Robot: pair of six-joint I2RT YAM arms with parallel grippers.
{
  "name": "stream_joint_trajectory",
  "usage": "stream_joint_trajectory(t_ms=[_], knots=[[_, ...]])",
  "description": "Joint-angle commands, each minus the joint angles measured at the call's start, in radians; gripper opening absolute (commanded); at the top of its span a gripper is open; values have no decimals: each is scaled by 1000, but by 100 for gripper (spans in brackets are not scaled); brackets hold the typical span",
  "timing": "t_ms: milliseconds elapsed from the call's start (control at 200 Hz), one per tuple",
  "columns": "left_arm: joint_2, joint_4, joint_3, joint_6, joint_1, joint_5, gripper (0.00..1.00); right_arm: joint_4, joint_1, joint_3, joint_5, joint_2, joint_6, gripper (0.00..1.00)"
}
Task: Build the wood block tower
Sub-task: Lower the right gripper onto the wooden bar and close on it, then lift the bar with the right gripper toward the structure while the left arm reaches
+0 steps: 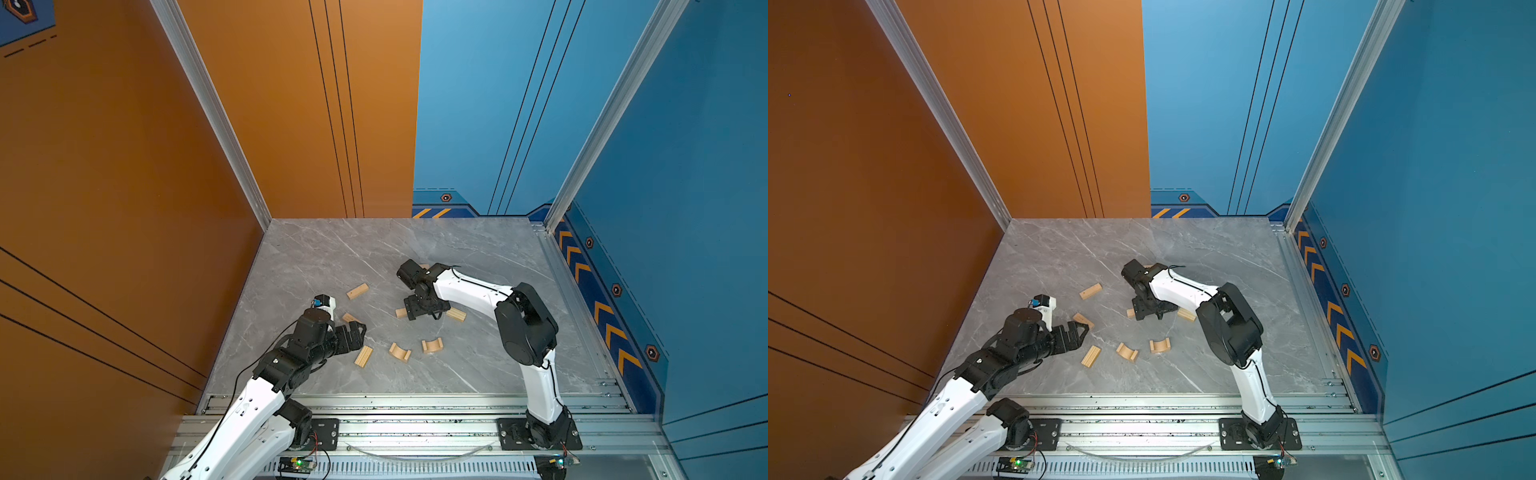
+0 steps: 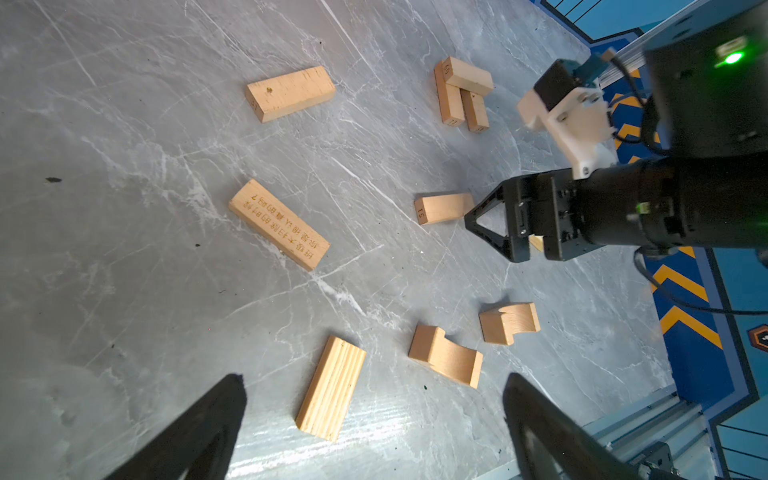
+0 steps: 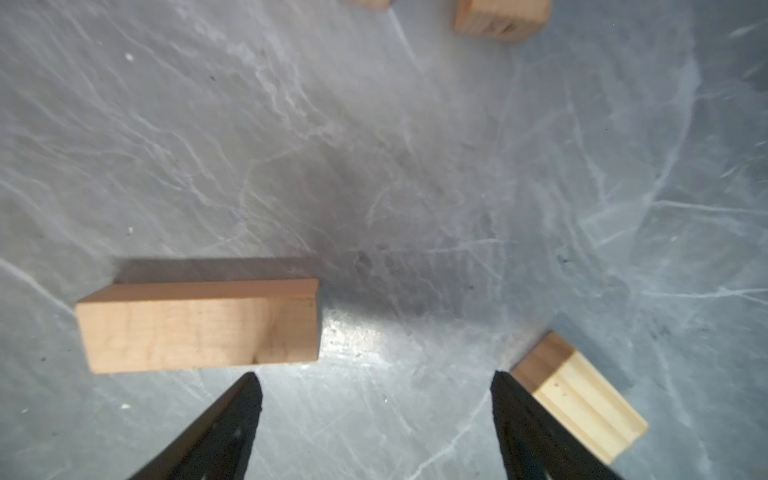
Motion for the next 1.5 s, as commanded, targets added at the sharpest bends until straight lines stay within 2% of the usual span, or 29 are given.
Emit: stream_joint_trajectory(t_ms=[0, 200, 586, 1236, 1492], knots=[[-8, 7, 32, 20, 8, 24, 98, -33, 12, -12, -6, -66, 3, 89], [-16, 4, 32, 24, 9, 24, 98, 0, 36, -13, -51, -100, 55, 93], [-42, 0, 15, 24, 7, 36, 98, -13, 87, 107, -38, 61, 139, 95], [-13, 36, 11, 34, -29, 45, 98, -18, 67, 188, -58, 169, 132, 94], [-11, 38, 12, 36, -29, 44, 98, -18, 63, 199, -71, 189, 130, 89]])
